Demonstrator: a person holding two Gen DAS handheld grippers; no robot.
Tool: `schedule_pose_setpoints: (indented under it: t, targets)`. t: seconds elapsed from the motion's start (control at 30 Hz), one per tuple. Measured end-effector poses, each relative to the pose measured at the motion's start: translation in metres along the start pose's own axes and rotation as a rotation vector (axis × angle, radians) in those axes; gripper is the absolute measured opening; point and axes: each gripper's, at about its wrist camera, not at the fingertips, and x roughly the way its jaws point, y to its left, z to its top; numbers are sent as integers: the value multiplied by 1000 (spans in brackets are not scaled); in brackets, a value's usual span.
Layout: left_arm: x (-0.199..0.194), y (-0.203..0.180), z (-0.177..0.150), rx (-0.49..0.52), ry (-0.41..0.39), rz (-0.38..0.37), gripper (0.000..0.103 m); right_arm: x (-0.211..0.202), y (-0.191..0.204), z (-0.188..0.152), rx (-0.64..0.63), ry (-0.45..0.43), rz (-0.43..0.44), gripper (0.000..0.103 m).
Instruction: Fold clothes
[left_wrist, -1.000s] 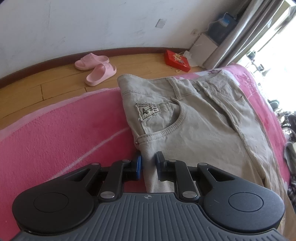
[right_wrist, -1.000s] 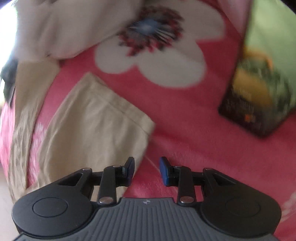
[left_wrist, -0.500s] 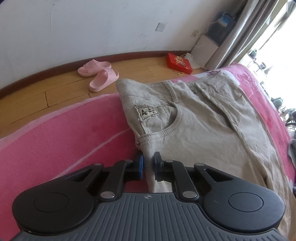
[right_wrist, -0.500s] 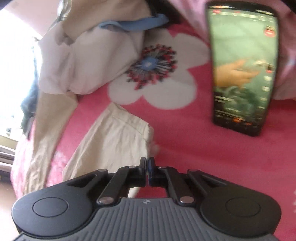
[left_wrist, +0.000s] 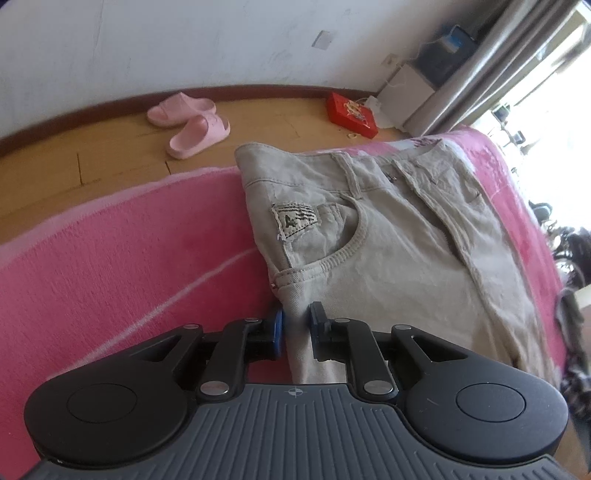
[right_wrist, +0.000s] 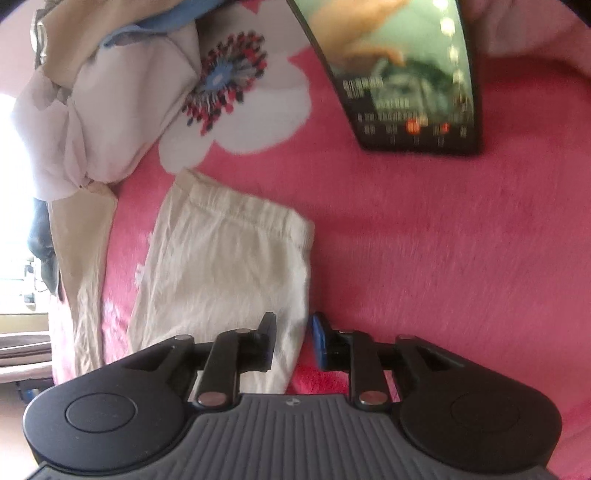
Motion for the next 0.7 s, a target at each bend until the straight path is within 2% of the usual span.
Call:
schedule_pose_setpoints:
  t: [0.17, 0.37, 0.5, 0.7]
  targets:
    - [2, -1, 0, 5, 3, -6, 15, 19, 6, -1, -1, 72, 53, 24]
    - [2, 0, 1, -4, 4, -8, 16, 35, 19, -7, -59, 185, 139, 24]
    - [1, 1, 2, -8, 9, -11, 16, 48, 15, -13, -25, 276, 167, 24]
    - [1, 2, 3, -9, 7, -13, 16, 52, 16, -18, -14, 324, 200, 24]
